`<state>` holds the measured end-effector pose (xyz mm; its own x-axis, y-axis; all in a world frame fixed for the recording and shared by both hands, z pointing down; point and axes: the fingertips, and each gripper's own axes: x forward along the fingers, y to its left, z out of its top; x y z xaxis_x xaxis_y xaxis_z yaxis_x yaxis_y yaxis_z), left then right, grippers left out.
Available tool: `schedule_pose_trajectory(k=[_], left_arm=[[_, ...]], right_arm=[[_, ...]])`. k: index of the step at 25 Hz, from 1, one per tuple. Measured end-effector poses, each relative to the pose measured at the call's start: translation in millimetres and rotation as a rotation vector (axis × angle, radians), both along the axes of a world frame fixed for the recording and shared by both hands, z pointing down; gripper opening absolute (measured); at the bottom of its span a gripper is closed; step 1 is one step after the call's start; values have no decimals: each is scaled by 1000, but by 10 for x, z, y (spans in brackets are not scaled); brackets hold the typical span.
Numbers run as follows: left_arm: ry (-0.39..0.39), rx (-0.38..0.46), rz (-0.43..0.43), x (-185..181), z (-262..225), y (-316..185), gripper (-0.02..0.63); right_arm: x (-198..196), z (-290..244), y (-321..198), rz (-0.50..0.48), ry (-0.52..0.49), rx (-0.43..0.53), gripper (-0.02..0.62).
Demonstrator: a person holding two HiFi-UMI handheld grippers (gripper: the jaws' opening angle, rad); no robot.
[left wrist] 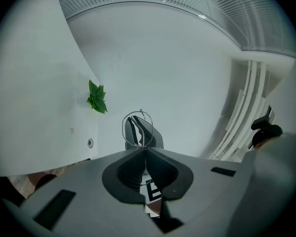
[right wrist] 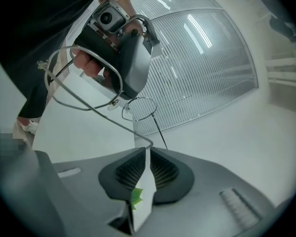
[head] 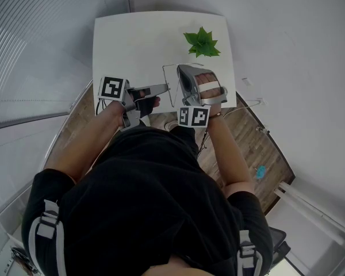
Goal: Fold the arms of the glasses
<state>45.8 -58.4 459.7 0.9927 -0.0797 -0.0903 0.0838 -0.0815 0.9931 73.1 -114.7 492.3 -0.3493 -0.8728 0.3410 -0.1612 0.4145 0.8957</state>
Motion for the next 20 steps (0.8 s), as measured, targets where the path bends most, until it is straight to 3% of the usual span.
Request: schedule_pose_trajectory(k=[20], left_arm=[[14, 5, 22, 33, -37, 24, 12]], right_arm=[[-193, -23, 14, -58, 7, 3, 41]])
